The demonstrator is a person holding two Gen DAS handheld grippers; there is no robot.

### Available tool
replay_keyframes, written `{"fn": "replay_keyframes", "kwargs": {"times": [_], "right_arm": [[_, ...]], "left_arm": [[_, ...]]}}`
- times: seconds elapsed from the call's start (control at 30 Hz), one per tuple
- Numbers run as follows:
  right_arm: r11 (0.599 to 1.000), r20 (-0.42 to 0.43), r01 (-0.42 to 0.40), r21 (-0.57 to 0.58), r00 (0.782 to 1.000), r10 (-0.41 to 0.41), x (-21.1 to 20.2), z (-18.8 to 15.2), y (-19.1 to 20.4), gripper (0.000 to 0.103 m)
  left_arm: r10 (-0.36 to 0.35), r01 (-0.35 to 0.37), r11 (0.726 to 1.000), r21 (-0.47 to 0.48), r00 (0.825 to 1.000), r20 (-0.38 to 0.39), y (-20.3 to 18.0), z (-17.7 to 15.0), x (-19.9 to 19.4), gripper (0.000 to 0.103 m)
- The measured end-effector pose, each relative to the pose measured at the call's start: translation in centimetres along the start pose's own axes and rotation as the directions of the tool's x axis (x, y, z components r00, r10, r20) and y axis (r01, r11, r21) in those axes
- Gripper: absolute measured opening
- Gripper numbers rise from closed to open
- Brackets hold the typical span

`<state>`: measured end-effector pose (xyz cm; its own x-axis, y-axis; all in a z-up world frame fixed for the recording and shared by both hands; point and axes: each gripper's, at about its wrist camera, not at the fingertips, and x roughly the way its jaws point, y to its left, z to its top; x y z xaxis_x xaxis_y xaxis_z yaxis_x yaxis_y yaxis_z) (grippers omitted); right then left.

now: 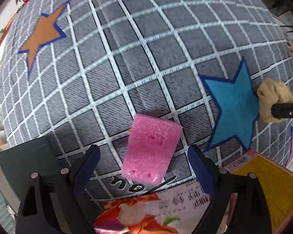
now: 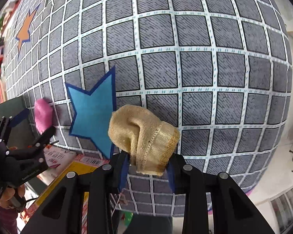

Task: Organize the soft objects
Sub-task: 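Grasp the second pink sponge with the left gripper while the right grasps the tan knit sock, then carry the pink sponge and tan sock with both grippers over the box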

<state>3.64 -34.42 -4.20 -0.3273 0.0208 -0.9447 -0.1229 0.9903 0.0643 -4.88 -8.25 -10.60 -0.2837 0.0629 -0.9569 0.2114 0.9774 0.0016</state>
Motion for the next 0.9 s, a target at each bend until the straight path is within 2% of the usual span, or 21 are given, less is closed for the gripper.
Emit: {"fn": "replay_keyframes", "kwargs": {"times": [0.03, 0.1, 0.13, 0.17, 0.2, 0.33, 0.37, 0.4, 0.43, 0.47, 0.5, 0.53, 0.6, 0.7, 0.83, 0.9], "right_arm": [[1.0, 0.027, 0.009, 0.001, 1.0, -0.009, 0.1, 0.0, -0.1, 0.035], [0.999, 0.056, 0.037, -0.012, 0.998, -0.036, 0.9, -0.6, 0.0, 0.04], [0.998, 0.067, 0.053, -0.023, 0.996, -0.051, 0.9, -0.4, 0.5, 0.047], [0.997, 0.071, 0.064, -0.038, 0.996, -0.062, 0.7, -0.1, 1.2, 0.049], [0.996, 0.072, 0.077, -0.046, 0.995, -0.074, 0.6, 0.2, 2.0, 0.049], [0.993, 0.081, 0.111, -0.047, 0.991, -0.107, 0.9, 0.0, 3.1, 0.049], [0.992, 0.081, 0.118, -0.049, 0.99, -0.114, 1.1, 0.6, 3.5, 0.049], [0.99, 0.082, 0.128, -0.055, 0.989, -0.123, 1.6, 1.2, 4.3, 0.045], [0.987, 0.084, 0.148, -0.058, 0.986, -0.143, 1.8, 1.0, 5.0, 0.036], [0.986, 0.088, 0.157, -0.055, 0.985, -0.151, 2.1, 1.1, 5.9, 0.034], [0.99, 0.094, 0.135, -0.047, 0.987, -0.13, 1.9, 0.8, 5.9, 0.028], [0.993, 0.106, 0.115, -0.033, 0.988, -0.111, 1.8, 0.4, 6.1, 0.028], [0.996, 0.142, 0.084, -0.009, 0.986, -0.082, -0.1, -0.6, 5.7, 0.028], [0.999, 0.197, 0.032, 0.029, 0.98, -0.037, -2.5, -1.6, 5.2, 0.028], [0.998, 0.289, -0.043, 0.053, 0.957, 0.025, -6.5, -3.9, 5.9, 0.028], [0.996, 0.32, -0.067, 0.052, 0.946, 0.047, -7.8, -5.0, 6.5, 0.028]], "left_arm": [[0.004, -0.004, 1.0, -0.003, 1.0, -0.01, -0.1, 0.1, 0.5, 0.093], [-0.007, 0.006, 1.0, -0.026, 1.0, -0.015, 0.0, 0.2, 1.2, 0.103], [-0.024, 0.024, 0.999, -0.035, 1.0, -0.017, 0.1, 0.2, 1.5, 0.103], [-0.051, 0.05, 0.998, -0.048, 0.998, -0.02, 0.2, 0.2, 1.7, 0.103], [-0.071, 0.07, 0.995, -0.067, 0.997, -0.022, 0.3, 0.2, 1.8, 0.103], [-0.071, 0.068, 0.995, -0.079, 0.997, -0.037, 0.2, 0.3, 2.1, 0.103], [-0.073, 0.068, 0.994, -0.085, 0.996, -0.059, 0.2, 0.6, 2.3, 0.103], [-0.076, 0.068, 0.993, -0.093, 0.993, -0.086, 0.3, 1.1, 2.4, 0.103], [-0.079, 0.069, 0.992, -0.103, 0.992, -0.099, 0.2, 1.9, 2.4, 0.103], [-0.082, 0.071, 0.99, -0.12, 0.992, -0.091, 0.2, 2.4, 2.4, 0.101], [-0.086, 0.077, 0.989, -0.128, 0.994, -0.066, 0.2, 2.9, 2.0, 0.093], [-0.084, 0.078, 0.989, -0.13, 0.995, -0.045, 0.2, 3.2, 1.5, 0.087], [-0.074, 0.073, 0.99, -0.123, 0.997, 0.001, -0.1, 3.2, 0.3, 0.052], [-0.049, 0.058, 0.989, -0.133, 0.996, 0.075, -0.1, 2.6, -1.6, 0.052], [-0.061, 0.097, 0.982, -0.159, 0.974, 0.219, 0.4, 1.0, -6.4, 0.052], [-0.066, 0.115, 0.98, -0.16, 0.957, 0.282, 0.5, -0.2, -8.8, 0.052]]}}
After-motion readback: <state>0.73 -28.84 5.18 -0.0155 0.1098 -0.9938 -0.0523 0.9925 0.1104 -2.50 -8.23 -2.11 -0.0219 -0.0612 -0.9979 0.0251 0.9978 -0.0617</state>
